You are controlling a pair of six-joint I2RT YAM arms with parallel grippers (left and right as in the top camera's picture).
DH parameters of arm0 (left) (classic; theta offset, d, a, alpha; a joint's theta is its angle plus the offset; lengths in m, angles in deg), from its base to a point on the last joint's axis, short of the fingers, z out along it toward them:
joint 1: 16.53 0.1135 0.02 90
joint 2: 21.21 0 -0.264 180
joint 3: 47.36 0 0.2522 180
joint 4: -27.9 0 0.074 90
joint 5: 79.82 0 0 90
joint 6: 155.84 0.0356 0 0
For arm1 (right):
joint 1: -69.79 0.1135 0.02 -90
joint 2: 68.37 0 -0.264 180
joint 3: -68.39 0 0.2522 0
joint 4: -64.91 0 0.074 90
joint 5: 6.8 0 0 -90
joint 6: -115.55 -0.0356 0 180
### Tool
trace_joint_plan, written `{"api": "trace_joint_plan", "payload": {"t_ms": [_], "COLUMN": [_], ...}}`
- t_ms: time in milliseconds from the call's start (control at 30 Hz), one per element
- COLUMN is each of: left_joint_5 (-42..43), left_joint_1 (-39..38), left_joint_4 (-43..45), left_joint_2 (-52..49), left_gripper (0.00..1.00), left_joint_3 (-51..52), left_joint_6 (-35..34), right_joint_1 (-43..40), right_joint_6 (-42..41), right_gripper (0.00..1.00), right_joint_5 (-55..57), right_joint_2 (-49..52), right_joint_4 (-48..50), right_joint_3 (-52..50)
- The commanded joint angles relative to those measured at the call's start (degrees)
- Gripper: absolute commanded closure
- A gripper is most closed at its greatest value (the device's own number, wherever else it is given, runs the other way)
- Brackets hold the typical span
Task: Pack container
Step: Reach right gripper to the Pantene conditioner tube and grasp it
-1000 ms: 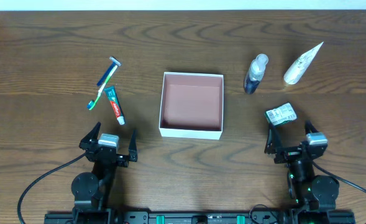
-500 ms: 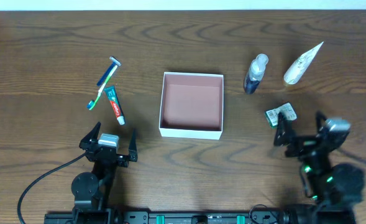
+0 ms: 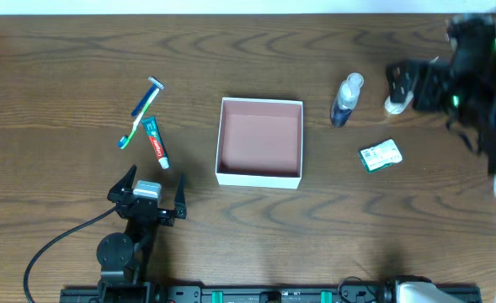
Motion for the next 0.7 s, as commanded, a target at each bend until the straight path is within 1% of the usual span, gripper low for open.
{"api": "trace_joint_plan", "payload": {"t_ms": [0, 33, 67, 100, 200, 267, 367, 500, 567, 667], "left_joint_5": [1.6, 1.6, 1.6, 1.6, 1.6, 1.6, 1.6, 1.6, 1.6, 1.6], "left_joint_1": [0.2, 0.2, 0.2, 0.2, 0.2, 0.2, 0.2, 0.2, 0.2, 0.2], "left_joint_4": [-1.8, -1.8, -1.8, -1.8, -1.8, -1.8, -1.8, -1.8, -1.8, -1.8], "left_joint_2": [0.0, 0.0, 0.0, 0.0, 0.0, 0.0, 0.0, 0.0, 0.0, 0.0], "left_gripper": [0.02, 0.02, 0.02, 0.02, 0.02, 0.02, 0.02, 0.02, 0.02, 0.02], "left_joint_3": [1.0, 1.0, 1.0, 1.0, 1.0, 1.0, 1.0, 1.0, 1.0, 1.0], "left_joint_6": [0.9, 0.9, 0.9, 0.9, 0.9, 0.9, 0.9, 0.9, 0.9, 0.9], "right_joint_1": [0.8, 0.5, 0.1, -0.5, -2.4, -3.7, -4.4, -4.4, -4.4, -4.5], "right_joint_6": [1.6, 0.5, -2.5, -7.1, -18.9, -23.7, -28.3, -33.5, -34.1, -34.0], "right_gripper": [0.01, 0.01, 0.01, 0.01, 0.05, 0.09, 0.08, 0.01, 0.01, 0.03], "right_joint_5": [-3.2, -1.7, 0.2, 3.2, 11.0, 15.0, 21.0, 28.7, 28.7, 28.2], "right_joint_2": [4.5, 5.7, 6.6, 7.4, 9.0, 9.3, 9.3, 9.8, 10.6, 12.7], "right_joint_4": [-0.1, 0.0, -0.1, -0.5, -2.2, -2.5, -2.3, -2.3, -1.2, 0.6], "right_joint_3": [1.9, 1.9, 1.9, 1.8, 1.7, 1.3, 0.7, 0.0, -0.7, -1.6]}}
